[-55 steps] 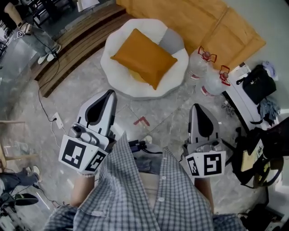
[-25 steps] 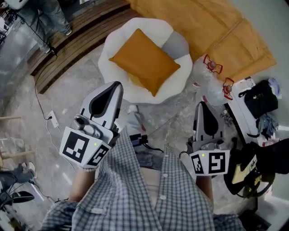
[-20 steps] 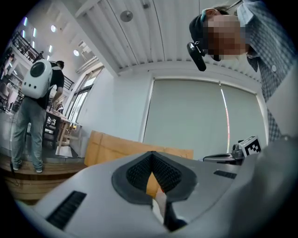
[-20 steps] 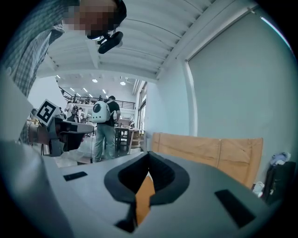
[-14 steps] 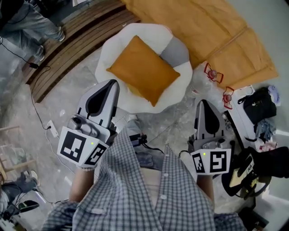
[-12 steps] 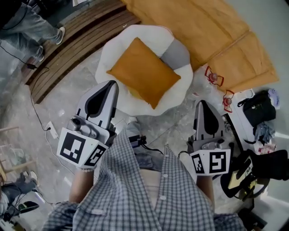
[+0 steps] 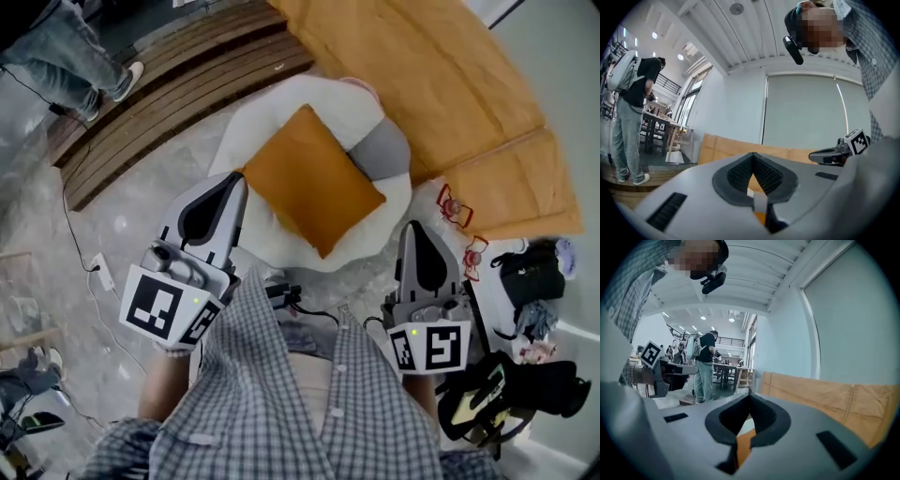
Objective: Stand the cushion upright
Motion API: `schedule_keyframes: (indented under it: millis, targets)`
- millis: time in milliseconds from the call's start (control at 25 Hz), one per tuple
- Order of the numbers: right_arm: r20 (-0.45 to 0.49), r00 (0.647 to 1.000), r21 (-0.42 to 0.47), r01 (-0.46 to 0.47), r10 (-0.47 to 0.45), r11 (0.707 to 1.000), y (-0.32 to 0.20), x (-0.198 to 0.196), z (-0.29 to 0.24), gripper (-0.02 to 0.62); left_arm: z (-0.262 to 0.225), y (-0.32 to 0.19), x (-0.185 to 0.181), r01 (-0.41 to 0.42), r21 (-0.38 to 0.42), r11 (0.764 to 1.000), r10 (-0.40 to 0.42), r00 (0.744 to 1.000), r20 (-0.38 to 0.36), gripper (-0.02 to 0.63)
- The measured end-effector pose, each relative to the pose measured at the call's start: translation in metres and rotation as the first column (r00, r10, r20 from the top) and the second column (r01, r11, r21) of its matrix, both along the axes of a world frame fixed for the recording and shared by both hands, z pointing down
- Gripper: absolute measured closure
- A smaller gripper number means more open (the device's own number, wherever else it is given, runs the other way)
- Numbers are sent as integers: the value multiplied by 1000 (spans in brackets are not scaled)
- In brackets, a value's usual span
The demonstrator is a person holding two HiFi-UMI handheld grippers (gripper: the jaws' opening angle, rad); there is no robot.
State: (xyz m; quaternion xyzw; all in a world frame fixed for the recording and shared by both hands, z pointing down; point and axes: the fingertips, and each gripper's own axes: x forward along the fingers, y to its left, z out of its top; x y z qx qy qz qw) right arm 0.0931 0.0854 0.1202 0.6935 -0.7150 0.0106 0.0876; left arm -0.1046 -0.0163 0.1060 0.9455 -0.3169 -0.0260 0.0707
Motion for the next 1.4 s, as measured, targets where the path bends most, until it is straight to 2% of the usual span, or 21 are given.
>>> schedule_keyframes:
  millis: [200,320,560,720,880,1120,1280,1400]
  targets:
    - [-9,1000,-26,12,-12,1000,-22,-9,8,589,9,-25,-5,7,-37,999,-8,1000,-21,600]
    - [-3,1000,-45,28,-28,999,-36,-10,12,589,15,-36,-8,30,-36,999,-31,1000,-6,600]
    - [-8,994,-54,111,-112,992,-62,-21,13,589,17,-51,-34,132,-66,989,-135,990,-32,600]
    - [-3,986,-52,164,-164,985,-73,-24,14,589,21,-48,-49,207,-70,976,-208,978,-14,600]
    - [-6,974,-58,224,-225,973,-87,-17,21,589,24,-45,-59,322,-33,946,-320,946,44,600]
    - [-62,946,-128,308,-317,943,-112,7,44,589,28,-42,-57,464,-55,884,-462,886,48,600]
    - [-64,919,-195,371,-389,908,-125,19,72,589,50,-38,-44,506,-144,850,-508,861,30,600]
    - [-51,904,-235,402,-424,885,-139,28,97,589,74,-38,-34,527,-189,829,-526,848,58,600]
